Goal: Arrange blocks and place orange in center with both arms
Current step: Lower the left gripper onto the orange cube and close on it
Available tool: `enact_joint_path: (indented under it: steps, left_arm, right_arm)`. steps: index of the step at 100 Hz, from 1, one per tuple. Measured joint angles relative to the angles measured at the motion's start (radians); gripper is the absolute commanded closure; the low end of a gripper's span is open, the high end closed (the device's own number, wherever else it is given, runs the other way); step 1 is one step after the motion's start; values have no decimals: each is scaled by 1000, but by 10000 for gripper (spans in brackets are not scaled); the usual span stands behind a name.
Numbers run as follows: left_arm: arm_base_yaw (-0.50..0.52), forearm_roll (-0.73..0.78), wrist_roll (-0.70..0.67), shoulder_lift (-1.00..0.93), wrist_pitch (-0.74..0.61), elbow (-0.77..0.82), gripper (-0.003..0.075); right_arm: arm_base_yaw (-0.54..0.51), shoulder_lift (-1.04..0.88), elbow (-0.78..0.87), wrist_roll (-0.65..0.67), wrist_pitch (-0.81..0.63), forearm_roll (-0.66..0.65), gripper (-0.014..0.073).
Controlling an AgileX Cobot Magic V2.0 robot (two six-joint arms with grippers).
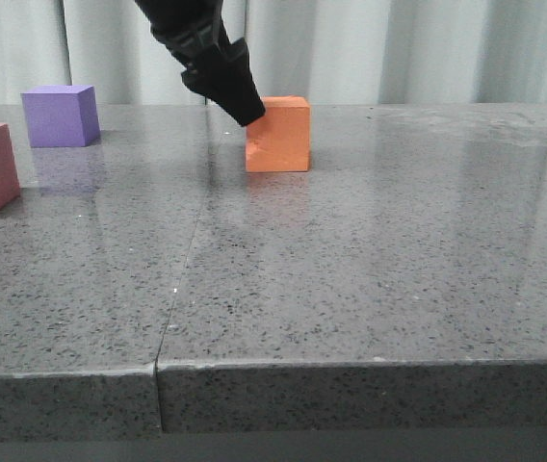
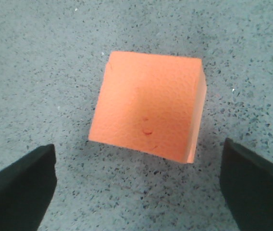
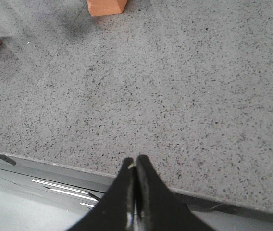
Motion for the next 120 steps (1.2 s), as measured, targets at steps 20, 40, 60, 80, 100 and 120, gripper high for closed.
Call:
enact_joint_path:
  steps: [20, 40, 60, 80, 100, 120]
  left_arm:
    - [-4, -40, 0, 35, -27, 0, 62]
    - [-4, -58, 2, 43, -82, 0, 62]
    - [-8, -64, 18, 73, -73, 0, 62]
    - [-15, -68, 36, 75, -71, 0, 62]
    - [-17, -88, 47, 75, -72, 0, 62]
    - [-17, -98, 47, 75, -74, 0, 62]
  right_arm:
    - [0, 0, 0, 0, 0, 0, 663]
    - [0, 0, 0, 0, 0, 0, 663]
    - [0, 0, 0, 0, 0, 0, 663]
    - [0, 0, 0, 0, 0, 0, 663]
    - [0, 0, 0, 0, 0, 0, 663]
    - [0, 0, 0, 0, 0, 0, 663]
